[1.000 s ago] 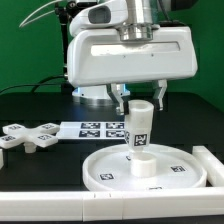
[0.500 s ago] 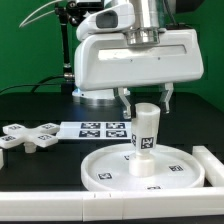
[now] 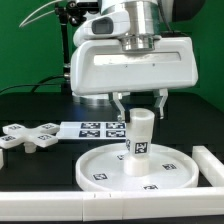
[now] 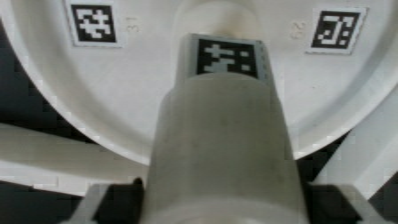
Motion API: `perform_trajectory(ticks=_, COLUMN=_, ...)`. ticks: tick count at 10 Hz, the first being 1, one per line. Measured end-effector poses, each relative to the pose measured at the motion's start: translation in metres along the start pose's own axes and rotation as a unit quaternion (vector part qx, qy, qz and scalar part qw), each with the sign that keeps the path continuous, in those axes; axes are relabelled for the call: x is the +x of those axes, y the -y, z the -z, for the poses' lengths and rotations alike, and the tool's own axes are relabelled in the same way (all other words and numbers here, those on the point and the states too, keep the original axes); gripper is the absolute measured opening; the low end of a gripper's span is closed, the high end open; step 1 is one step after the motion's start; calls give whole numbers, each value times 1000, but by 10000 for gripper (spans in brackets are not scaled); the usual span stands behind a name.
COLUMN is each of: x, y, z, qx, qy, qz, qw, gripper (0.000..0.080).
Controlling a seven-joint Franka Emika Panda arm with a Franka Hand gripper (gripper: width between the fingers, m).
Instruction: Assemble round table
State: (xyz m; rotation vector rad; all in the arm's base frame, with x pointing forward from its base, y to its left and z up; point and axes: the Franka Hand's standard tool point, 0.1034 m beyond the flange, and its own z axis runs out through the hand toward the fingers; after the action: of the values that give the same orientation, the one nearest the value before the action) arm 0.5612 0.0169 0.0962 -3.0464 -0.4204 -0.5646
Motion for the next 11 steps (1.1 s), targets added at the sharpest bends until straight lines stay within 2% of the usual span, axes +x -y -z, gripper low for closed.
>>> perform_trajectory(ticks=1, x=-1, y=-2, z=1, qx=-6, qy=-7, qz=0, qw=1000, gripper=409)
perform_trajectory(ticks=4, x=-1, y=-2, z=0, qx=-5, qy=-6, qz=-1, qw=1000, gripper=409)
perform_trajectory(ticks=5, x=-1, y=-2, z=1, qx=-5, qy=-5, qz=0, qw=1000, gripper=569)
perform_trajectory(ticks=6, x=1, y=-5, z=4, qx=0, qy=3, qz=-2, qw=1000, gripper=625)
perform_trajectory(ticks=11, x=4, y=-22, z=20, qx=2, qy=14, qz=-6, qw=1000, gripper=649)
